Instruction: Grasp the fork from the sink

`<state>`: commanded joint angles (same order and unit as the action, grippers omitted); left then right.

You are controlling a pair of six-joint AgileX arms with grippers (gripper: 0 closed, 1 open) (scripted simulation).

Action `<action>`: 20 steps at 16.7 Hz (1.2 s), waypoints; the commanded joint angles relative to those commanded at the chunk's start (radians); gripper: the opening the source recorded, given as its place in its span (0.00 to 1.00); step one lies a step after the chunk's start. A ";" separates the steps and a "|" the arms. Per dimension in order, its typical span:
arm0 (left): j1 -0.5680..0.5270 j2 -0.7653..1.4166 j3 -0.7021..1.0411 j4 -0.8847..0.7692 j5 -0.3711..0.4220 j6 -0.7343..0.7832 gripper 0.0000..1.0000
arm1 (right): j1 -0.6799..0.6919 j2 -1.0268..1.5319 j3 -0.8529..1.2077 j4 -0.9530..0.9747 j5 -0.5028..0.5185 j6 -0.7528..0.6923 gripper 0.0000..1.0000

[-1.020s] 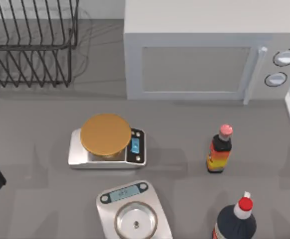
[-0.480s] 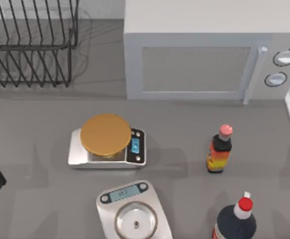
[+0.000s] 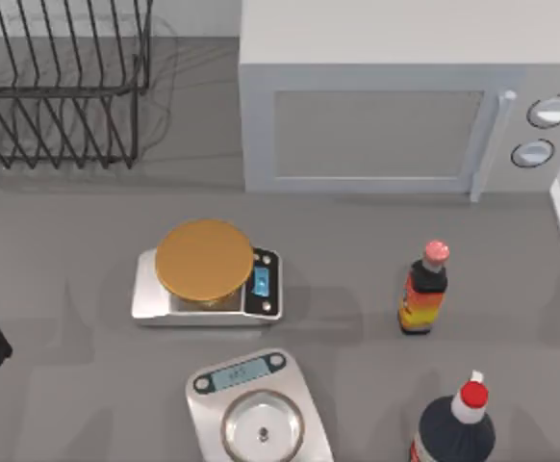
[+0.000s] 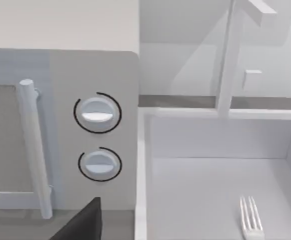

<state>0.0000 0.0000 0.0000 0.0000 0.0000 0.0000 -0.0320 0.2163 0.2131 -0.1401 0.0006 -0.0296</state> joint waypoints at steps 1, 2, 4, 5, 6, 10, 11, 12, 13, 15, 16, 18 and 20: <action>0.000 0.000 0.000 0.000 0.000 0.000 1.00 | -0.010 0.073 0.069 -0.043 0.000 -0.009 1.00; 0.000 0.000 0.000 0.000 0.000 0.000 1.00 | -0.020 0.155 0.146 -0.089 0.000 -0.019 1.00; 0.000 0.000 0.000 0.000 0.000 0.000 1.00 | -0.044 0.348 0.320 -0.193 0.001 -0.041 1.00; 0.000 0.000 0.000 0.000 0.000 0.000 1.00 | -0.057 0.455 0.414 -0.249 0.001 -0.053 1.00; 0.000 0.000 0.000 0.000 0.000 0.000 1.00 | -0.070 0.566 0.513 -0.307 0.001 -0.065 1.00; 0.000 0.000 0.000 0.000 0.000 0.000 1.00 | -0.125 1.041 0.926 -0.549 0.003 -0.116 1.00; 0.000 0.000 0.000 0.000 0.000 0.000 1.00 | -0.139 1.162 1.031 -0.610 0.003 -0.129 1.00; 0.000 0.000 0.000 0.000 0.000 0.000 1.00 | -0.153 1.281 1.135 -0.670 0.003 -0.141 1.00; 0.000 0.000 0.000 0.000 0.000 0.000 1.00 | -0.166 1.396 1.237 -0.728 0.003 -0.154 1.00; 0.000 0.000 0.000 0.000 0.000 0.000 1.00 | -0.191 1.617 1.431 -0.837 0.004 -0.177 1.00; 0.000 0.000 0.000 0.000 0.000 0.000 1.00 | -0.203 1.719 1.521 -0.888 0.004 -0.187 1.00; 0.000 0.000 0.000 0.000 0.000 0.000 1.00 | -0.224 1.903 1.682 -0.980 0.004 -0.207 1.00; 0.000 0.000 0.000 0.000 0.000 0.000 1.00 | -0.241 2.054 1.812 -1.056 0.005 -0.223 1.00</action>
<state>0.0000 0.0000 0.0000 0.0000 0.0000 0.0000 -0.2731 2.2699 2.0255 -1.1961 0.0055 -0.2525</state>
